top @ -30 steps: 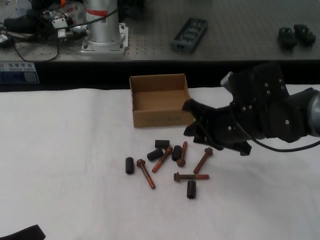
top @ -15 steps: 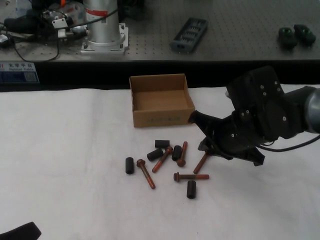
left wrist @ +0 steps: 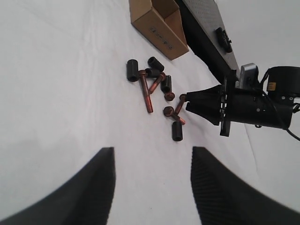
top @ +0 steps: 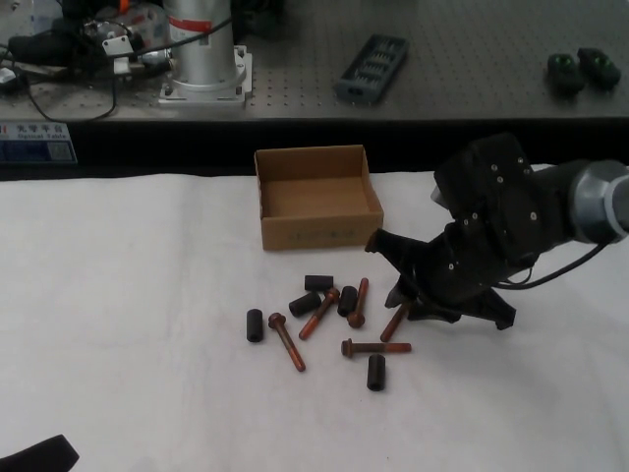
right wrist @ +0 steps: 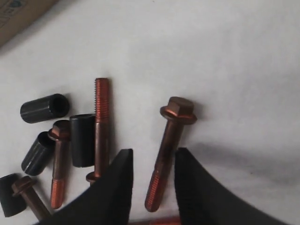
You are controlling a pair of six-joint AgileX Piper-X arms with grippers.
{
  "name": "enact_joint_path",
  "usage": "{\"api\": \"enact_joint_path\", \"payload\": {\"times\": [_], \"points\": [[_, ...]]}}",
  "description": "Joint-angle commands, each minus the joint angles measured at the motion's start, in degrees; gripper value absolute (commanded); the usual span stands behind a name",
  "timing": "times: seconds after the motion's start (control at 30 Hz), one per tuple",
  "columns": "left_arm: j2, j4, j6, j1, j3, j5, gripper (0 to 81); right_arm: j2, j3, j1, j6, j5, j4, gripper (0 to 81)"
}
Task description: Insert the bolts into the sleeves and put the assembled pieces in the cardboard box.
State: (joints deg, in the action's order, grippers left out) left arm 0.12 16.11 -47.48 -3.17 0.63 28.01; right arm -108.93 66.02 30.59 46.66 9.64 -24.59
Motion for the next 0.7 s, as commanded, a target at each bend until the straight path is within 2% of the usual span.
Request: {"api": "enact_joint_path", "payload": {"times": [0.0,0.43,0.67], "points": [[-0.12,-0.84,-0.16,0.09,-0.63,-0.84,37.5,-0.09,2.02,-0.23,-3.24,-0.31,-3.38,27.6],[-0.12,-0.84,-0.16,0.09,-0.63,-0.84,37.5,-0.27,2.43,-0.54,-3.94,-4.37,-2.59,27.4],[-0.12,-0.72,-0.16,0.09,-0.63,-2.26,37.5,-2.58,3.62,-0.8,-3.83,-2.73,-2.63,27.4]]}}
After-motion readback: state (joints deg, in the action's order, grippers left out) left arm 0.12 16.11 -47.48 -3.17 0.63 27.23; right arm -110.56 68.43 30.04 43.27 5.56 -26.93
